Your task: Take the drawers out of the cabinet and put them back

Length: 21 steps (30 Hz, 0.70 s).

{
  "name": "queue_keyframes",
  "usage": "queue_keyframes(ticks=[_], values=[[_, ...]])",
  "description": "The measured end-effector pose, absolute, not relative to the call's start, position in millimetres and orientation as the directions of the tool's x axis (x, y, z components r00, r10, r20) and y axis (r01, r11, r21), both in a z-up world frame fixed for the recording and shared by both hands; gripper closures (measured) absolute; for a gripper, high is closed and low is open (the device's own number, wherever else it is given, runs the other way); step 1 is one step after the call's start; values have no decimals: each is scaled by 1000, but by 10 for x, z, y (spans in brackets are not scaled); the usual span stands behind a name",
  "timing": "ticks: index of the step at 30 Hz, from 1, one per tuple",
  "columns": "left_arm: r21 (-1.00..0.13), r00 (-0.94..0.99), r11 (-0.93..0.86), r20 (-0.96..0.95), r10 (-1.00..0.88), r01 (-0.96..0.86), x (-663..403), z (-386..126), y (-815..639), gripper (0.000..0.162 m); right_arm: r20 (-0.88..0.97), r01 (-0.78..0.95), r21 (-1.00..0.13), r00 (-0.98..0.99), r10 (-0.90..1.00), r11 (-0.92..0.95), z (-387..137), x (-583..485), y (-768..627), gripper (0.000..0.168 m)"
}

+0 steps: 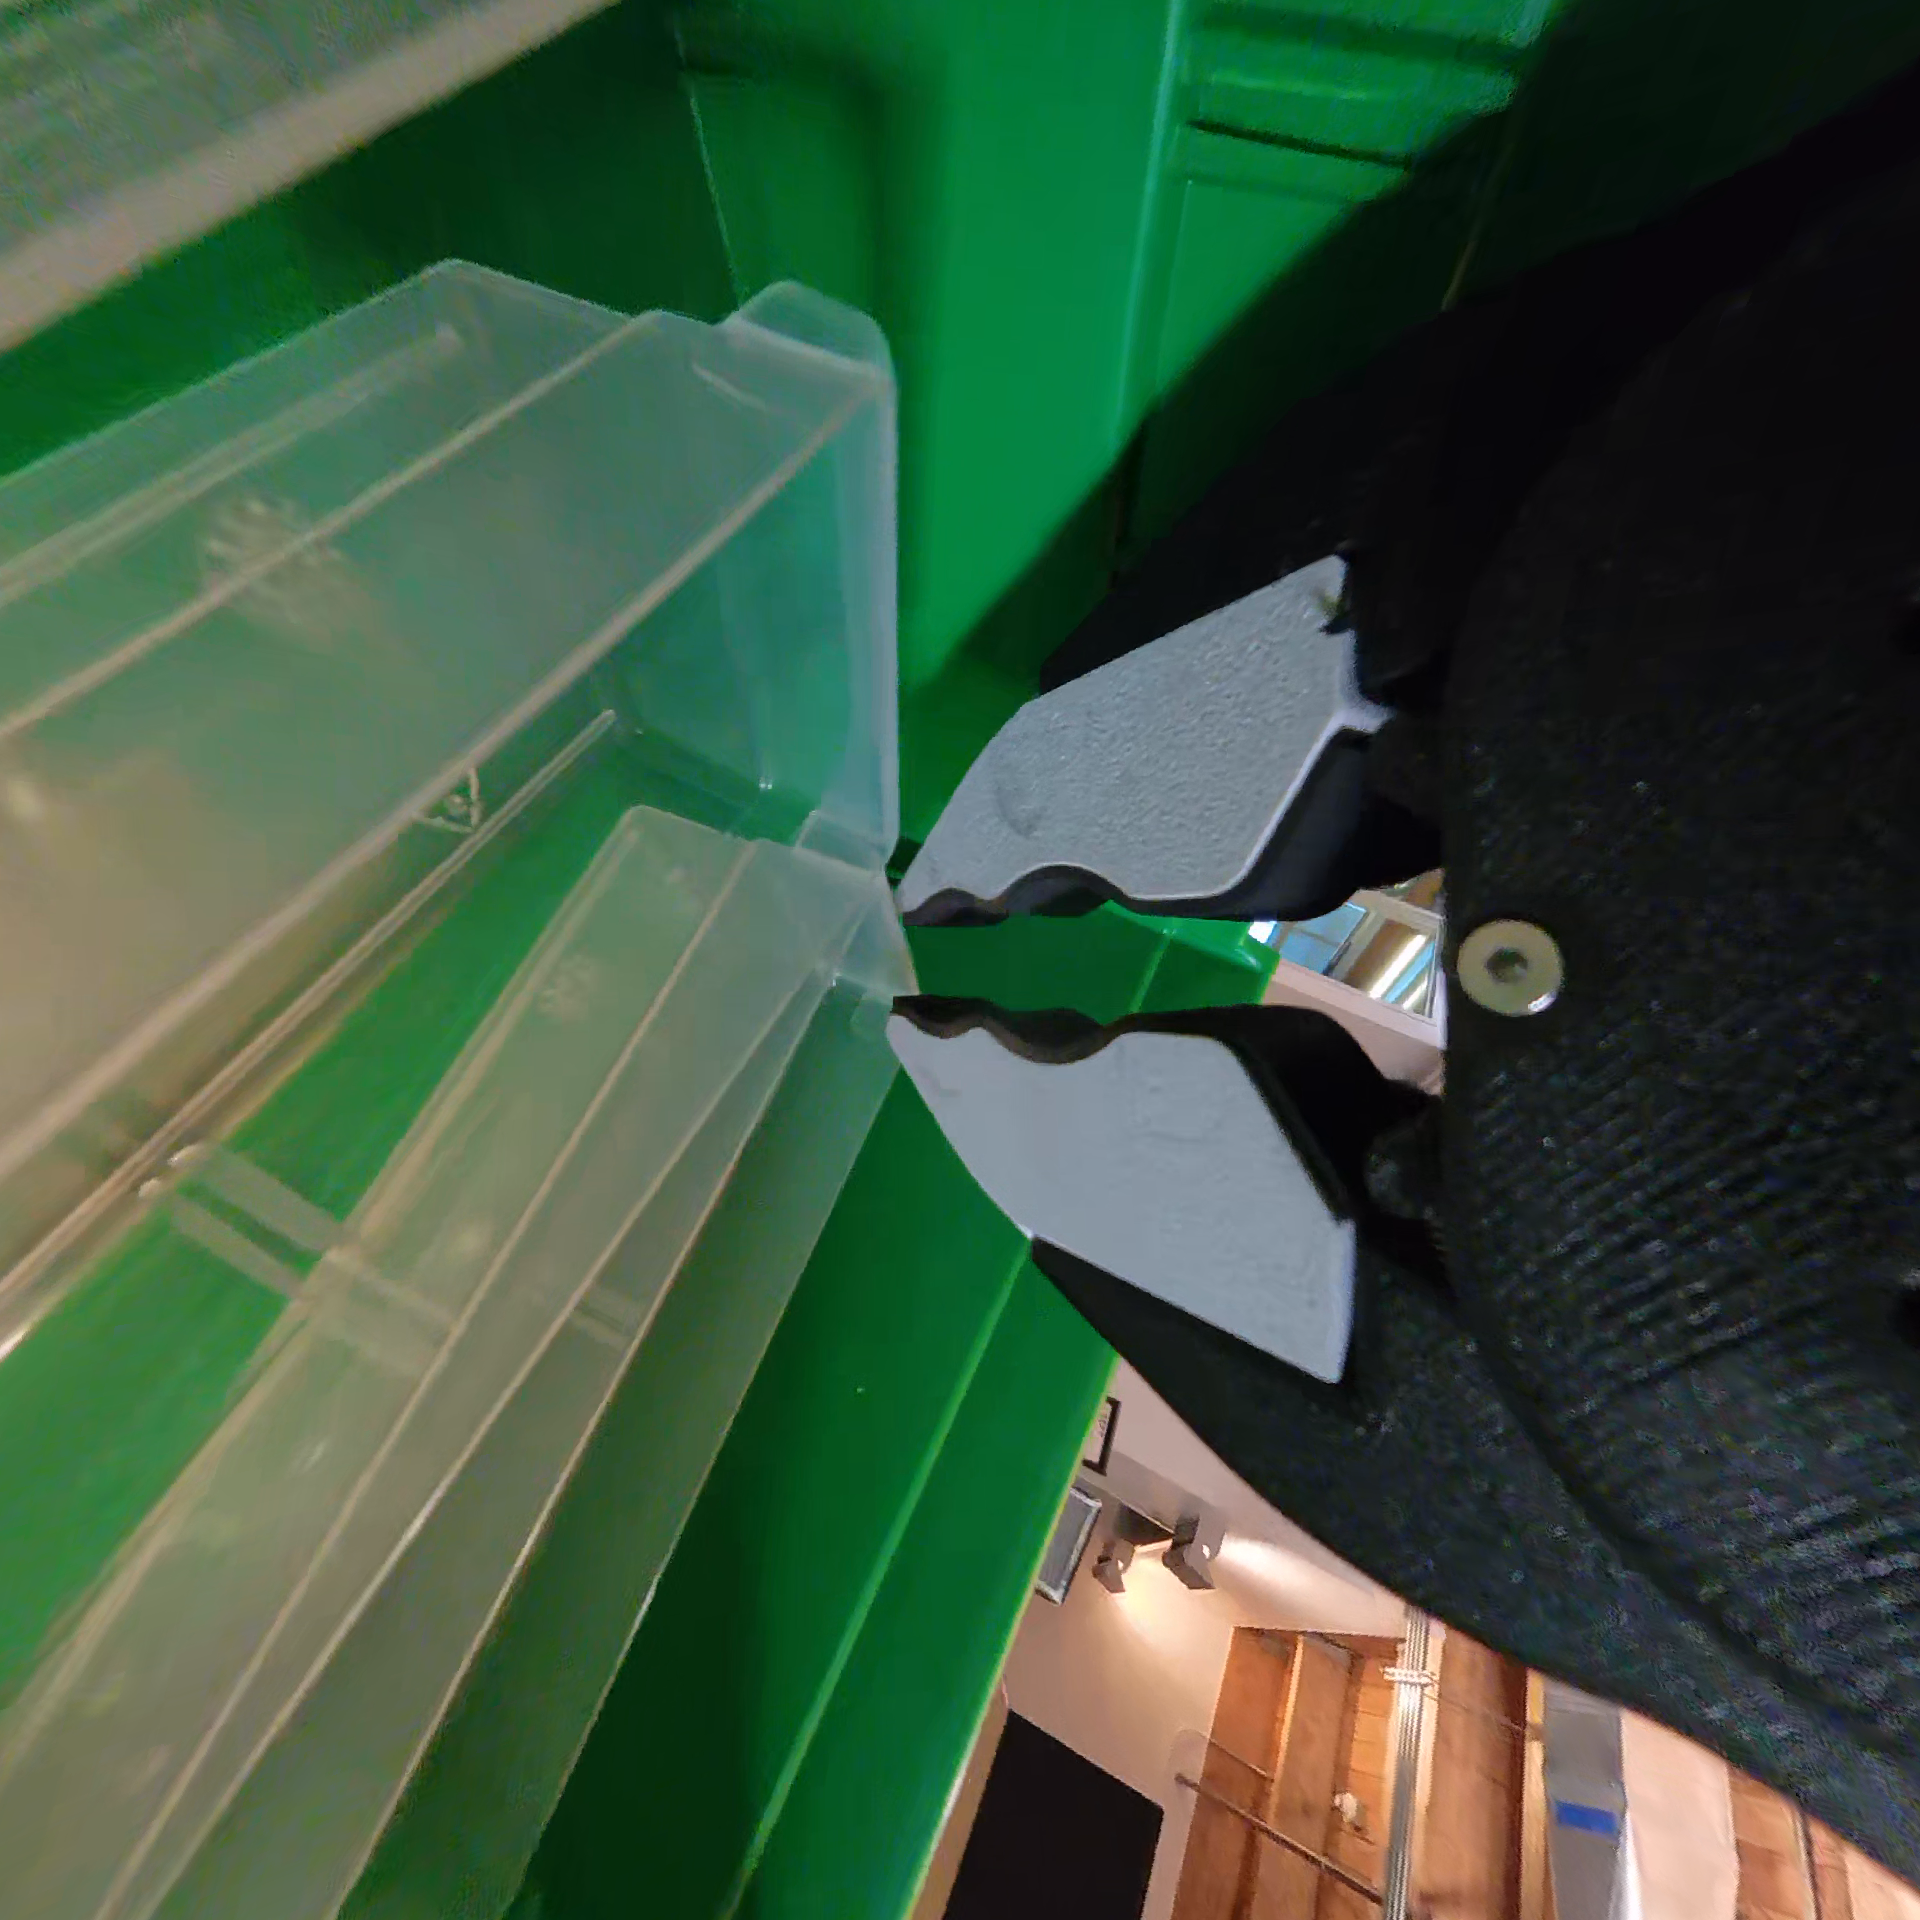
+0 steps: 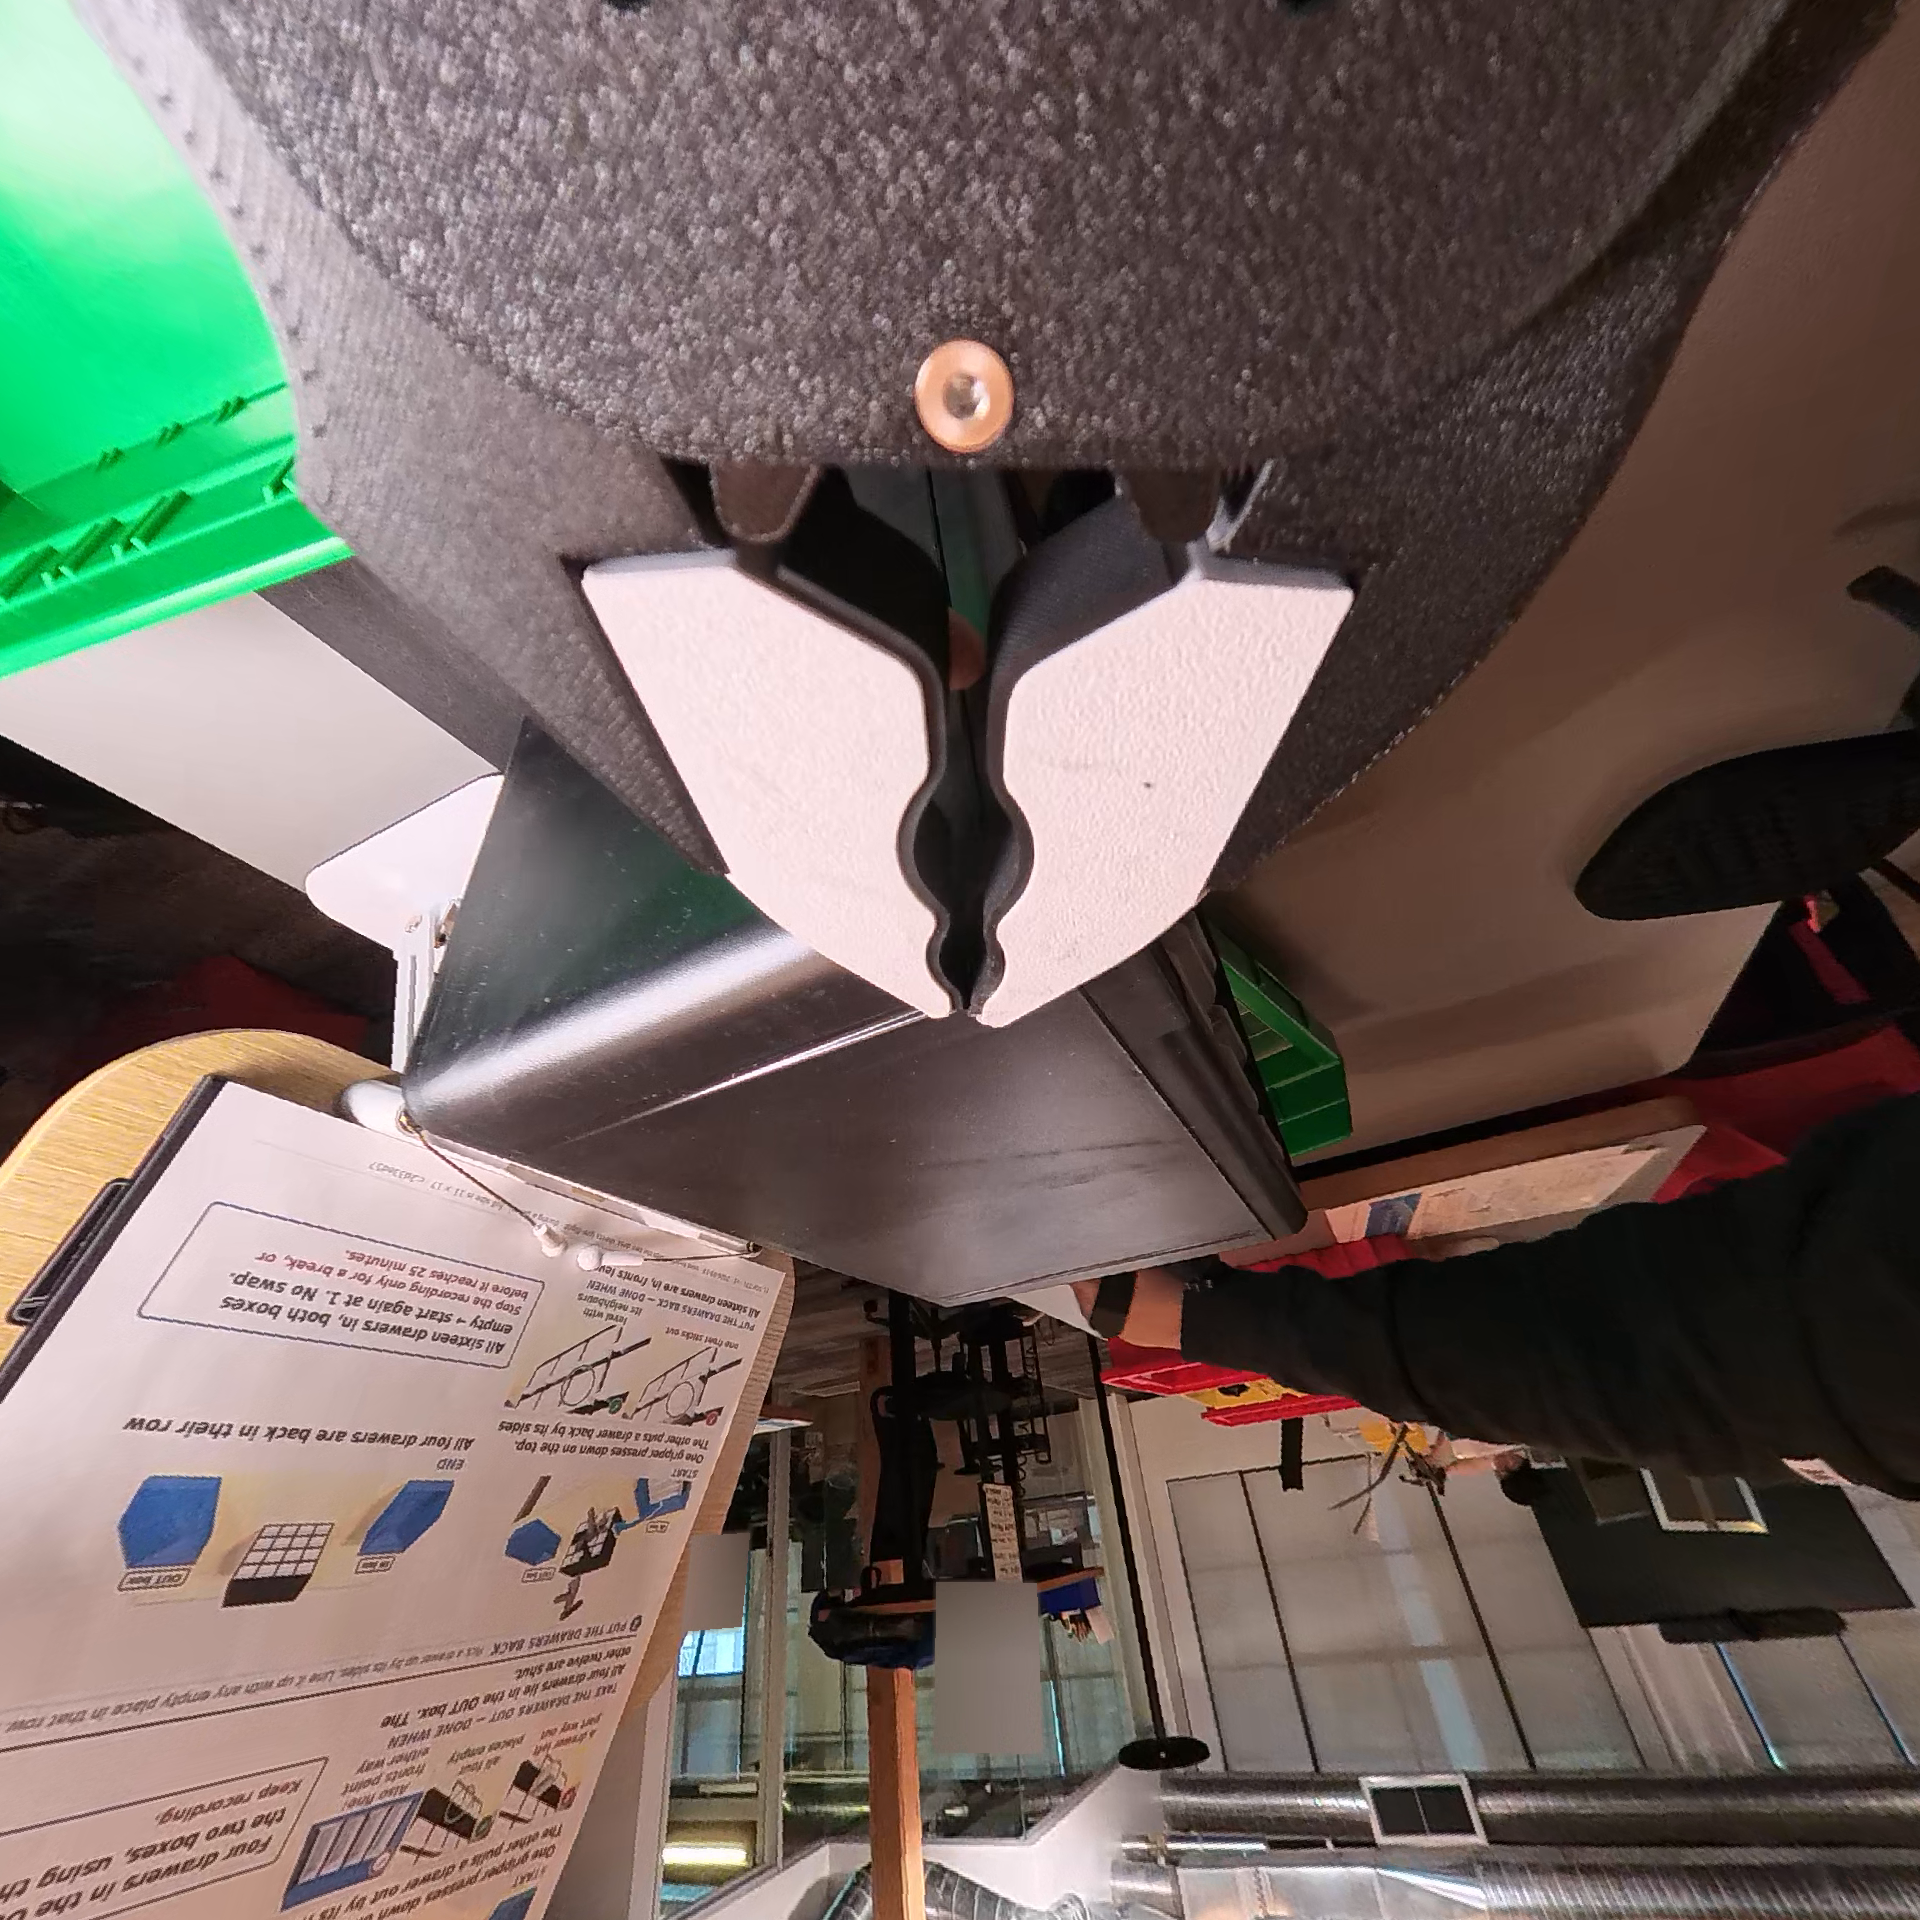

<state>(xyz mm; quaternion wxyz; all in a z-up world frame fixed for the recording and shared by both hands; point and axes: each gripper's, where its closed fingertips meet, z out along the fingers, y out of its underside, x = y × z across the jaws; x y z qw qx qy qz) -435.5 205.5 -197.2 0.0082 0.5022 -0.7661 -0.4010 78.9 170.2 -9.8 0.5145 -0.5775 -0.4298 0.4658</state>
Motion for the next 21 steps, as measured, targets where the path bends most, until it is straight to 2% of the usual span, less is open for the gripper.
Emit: queue_keyframes(ticks=[2,11,21], values=[[618,-485,166,-393,-781,-768,-4347,-1968,2030,155,-96,16,-995,195,976,-101,-97,790,1701,168],[548,-370,104,-402,-838,-830,-4262,-1950,1884,158,-88,27,-995,203,975,-95,-100,788,1700,168],[429,-194,-44,-496,-847,-902,-4145,-1584,1816,161,-79,30,-996,202,976,-87,-100,788,1694,168]])
